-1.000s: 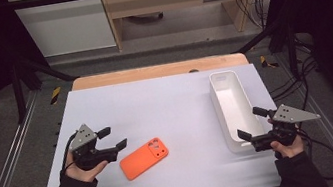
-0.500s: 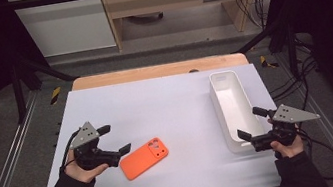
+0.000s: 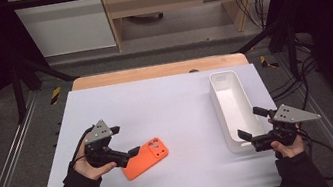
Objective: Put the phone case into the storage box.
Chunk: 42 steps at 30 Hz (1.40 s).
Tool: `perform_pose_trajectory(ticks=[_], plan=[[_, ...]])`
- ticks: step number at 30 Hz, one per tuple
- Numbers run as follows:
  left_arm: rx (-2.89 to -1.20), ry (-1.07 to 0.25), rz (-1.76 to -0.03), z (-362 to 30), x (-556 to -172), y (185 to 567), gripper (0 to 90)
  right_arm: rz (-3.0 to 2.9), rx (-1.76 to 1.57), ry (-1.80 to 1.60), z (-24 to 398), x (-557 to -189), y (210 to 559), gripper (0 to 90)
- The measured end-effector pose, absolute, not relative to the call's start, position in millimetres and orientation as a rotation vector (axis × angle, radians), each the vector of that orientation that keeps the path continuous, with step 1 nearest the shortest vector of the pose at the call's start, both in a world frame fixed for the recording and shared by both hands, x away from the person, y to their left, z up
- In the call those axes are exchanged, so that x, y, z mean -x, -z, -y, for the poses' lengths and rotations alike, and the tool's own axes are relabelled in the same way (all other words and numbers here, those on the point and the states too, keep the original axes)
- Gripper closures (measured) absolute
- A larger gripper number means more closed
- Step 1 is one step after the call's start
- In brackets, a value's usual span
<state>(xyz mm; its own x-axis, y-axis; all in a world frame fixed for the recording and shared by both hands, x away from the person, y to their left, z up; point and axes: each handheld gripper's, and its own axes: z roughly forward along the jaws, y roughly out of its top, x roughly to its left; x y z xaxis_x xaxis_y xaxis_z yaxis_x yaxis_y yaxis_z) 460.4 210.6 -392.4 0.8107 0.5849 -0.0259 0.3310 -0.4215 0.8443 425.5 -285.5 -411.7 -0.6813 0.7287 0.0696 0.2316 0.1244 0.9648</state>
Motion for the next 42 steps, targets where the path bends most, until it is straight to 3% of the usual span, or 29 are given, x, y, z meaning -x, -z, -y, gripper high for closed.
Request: perform_pose_trajectory(ticks=[42], plan=[[-2.285,-0.240,-0.681,-178.9,-474.4,447.1,0.0,-1.999,-0.916,-1.570,283.4,-425.9,412.8,0.4]])
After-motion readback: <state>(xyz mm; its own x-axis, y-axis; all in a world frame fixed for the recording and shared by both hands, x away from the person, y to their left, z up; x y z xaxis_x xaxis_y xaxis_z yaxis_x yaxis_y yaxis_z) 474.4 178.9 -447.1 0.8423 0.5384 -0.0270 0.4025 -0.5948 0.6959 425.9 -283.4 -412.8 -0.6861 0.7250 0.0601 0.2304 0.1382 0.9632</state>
